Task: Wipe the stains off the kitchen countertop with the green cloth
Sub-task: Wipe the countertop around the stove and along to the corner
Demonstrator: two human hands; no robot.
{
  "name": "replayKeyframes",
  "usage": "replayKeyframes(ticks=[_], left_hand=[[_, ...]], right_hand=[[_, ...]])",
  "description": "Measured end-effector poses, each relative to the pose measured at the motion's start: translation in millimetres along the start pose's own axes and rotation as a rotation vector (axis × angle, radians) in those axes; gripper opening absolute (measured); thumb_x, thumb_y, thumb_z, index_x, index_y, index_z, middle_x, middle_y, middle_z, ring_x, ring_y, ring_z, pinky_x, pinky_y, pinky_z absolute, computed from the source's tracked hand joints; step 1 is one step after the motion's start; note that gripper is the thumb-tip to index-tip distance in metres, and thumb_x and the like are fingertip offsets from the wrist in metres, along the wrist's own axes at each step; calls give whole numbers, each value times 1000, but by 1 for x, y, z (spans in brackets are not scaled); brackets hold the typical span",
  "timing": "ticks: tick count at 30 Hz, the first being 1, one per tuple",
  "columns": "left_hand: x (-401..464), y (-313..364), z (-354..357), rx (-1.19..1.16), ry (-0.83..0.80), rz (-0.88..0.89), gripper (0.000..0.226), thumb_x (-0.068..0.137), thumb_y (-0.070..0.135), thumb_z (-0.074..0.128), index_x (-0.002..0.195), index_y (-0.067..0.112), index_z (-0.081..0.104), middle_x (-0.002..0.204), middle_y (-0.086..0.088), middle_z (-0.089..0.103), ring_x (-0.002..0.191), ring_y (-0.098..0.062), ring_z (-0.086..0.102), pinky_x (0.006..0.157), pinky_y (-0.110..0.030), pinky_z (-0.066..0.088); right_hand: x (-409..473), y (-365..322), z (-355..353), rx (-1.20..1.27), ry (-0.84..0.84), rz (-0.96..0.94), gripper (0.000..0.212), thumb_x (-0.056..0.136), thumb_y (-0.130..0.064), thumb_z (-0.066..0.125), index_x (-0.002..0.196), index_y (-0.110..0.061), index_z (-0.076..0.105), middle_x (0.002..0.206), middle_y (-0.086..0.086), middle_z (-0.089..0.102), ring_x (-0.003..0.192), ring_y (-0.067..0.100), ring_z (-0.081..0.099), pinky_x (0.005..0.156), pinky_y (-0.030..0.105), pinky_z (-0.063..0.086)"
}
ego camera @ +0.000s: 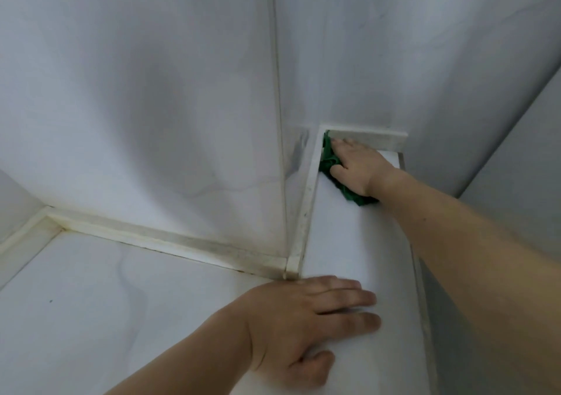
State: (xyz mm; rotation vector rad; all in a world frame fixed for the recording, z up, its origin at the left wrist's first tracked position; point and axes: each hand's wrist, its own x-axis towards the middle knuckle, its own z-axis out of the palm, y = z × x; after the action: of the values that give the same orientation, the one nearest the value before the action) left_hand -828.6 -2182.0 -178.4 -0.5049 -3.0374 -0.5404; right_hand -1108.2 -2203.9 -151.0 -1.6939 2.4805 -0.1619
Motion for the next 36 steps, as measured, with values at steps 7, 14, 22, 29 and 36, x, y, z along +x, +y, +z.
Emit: replayKeyframes(ticks=[7,14,22,29,36], left_hand=[[1,6,-1,51,-66,-16,67,86,26,40,151,11,38,160,-10,30,150,-25,22,120,-43,24],[-11,31,-4,314,-127,-290,60,100,36,17,158,22,13,166,0,11,153,-17,5,124,-36,8],[-106,89,6,298,83,-706,67,97,44,16,149,12,41,155,-6,40,143,-24,38,120,-34,14],[-158,144,11,225,98,-1180,62,101,45,16,158,21,10,166,3,5,153,-16,4,124,-34,-1],[-205,189,33,231,18,-1325,62,103,46,11,158,23,-5,166,6,-12,152,-17,-9,123,-39,-4]], right_hand=[[-22,-12,2,-8,39,-8,65,94,-38,31,150,-6,24,155,15,30,141,27,29,112,33,24],[-71,-34,12,-65,30,-58,60,99,-31,34,153,-8,18,160,10,20,146,23,18,117,33,17],[-134,-63,21,-76,6,-94,61,98,-34,31,153,-10,20,160,8,19,147,22,16,117,33,15],[-206,-102,29,-64,-7,-131,62,95,-34,31,151,-9,26,159,8,22,145,23,19,118,34,16],[-270,-152,41,-62,-23,-145,71,86,-40,21,152,-13,24,160,3,21,147,21,15,119,34,10]])
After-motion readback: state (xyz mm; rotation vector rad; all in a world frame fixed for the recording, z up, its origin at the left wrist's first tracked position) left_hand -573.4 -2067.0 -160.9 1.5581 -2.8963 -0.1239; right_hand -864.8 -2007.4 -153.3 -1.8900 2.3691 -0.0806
